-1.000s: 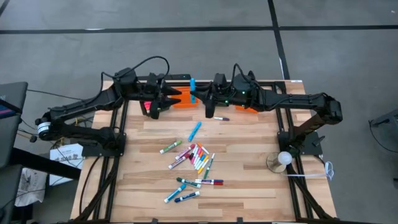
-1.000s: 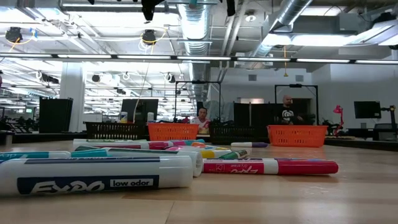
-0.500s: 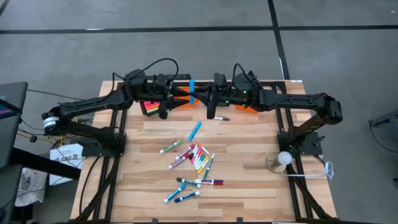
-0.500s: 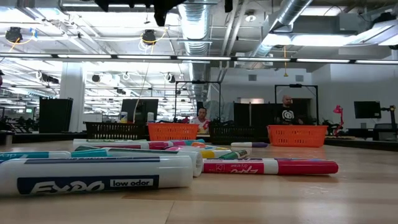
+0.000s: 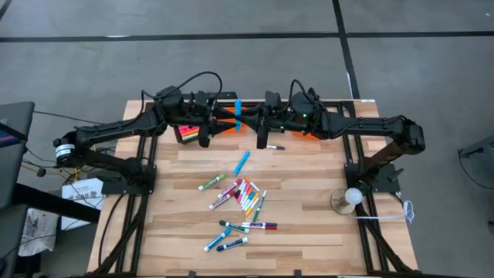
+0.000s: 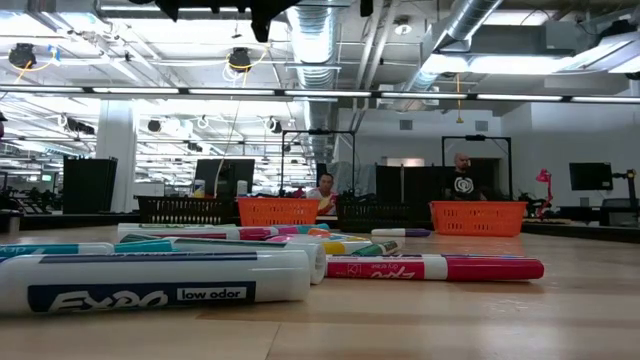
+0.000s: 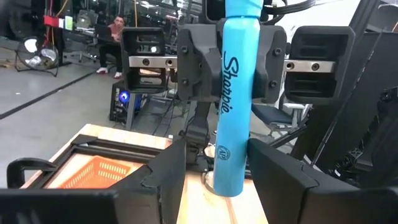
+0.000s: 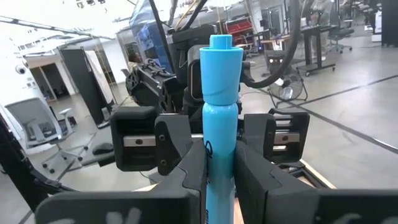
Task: Pick & Place Markers
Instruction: Put the right light blue highlighter into the left black bin
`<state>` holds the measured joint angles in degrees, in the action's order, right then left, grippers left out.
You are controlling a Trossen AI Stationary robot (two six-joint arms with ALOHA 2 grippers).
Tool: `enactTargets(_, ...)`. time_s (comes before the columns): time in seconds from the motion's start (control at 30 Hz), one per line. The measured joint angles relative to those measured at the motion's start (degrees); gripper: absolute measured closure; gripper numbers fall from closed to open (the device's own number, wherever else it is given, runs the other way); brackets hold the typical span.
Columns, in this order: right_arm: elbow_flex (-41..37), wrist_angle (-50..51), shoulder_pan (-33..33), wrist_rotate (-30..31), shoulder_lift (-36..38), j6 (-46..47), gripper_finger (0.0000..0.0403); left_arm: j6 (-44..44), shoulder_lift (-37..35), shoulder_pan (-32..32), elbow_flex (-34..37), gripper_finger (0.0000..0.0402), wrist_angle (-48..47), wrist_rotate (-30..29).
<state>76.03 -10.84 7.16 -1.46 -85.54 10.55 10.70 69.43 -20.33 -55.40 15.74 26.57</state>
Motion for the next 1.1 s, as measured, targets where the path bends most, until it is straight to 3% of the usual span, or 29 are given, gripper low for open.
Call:
enactTargets(0.47, 0.00, -1.17, -0.97, -0.15, -0.02, 1.42, 0.0361, 2.42, 0.10, 0.26, 0.00, 0.0228, 1.33, 0.31)
enactTargets(0.9, 0.00, -0.39, -1.20, -0.50, -0.09, 1.60, 0.0361, 3.31, 1.62, 1.32, -0.02, 0.0182, 2.98, -0.36)
enactTargets(1.1, 0.00, -0.13, -1.18, -0.61, -0.09, 2.07, 0.0361, 3.28, 2.84, 1.63, -0.04, 0.0193, 6.28, -0.76)
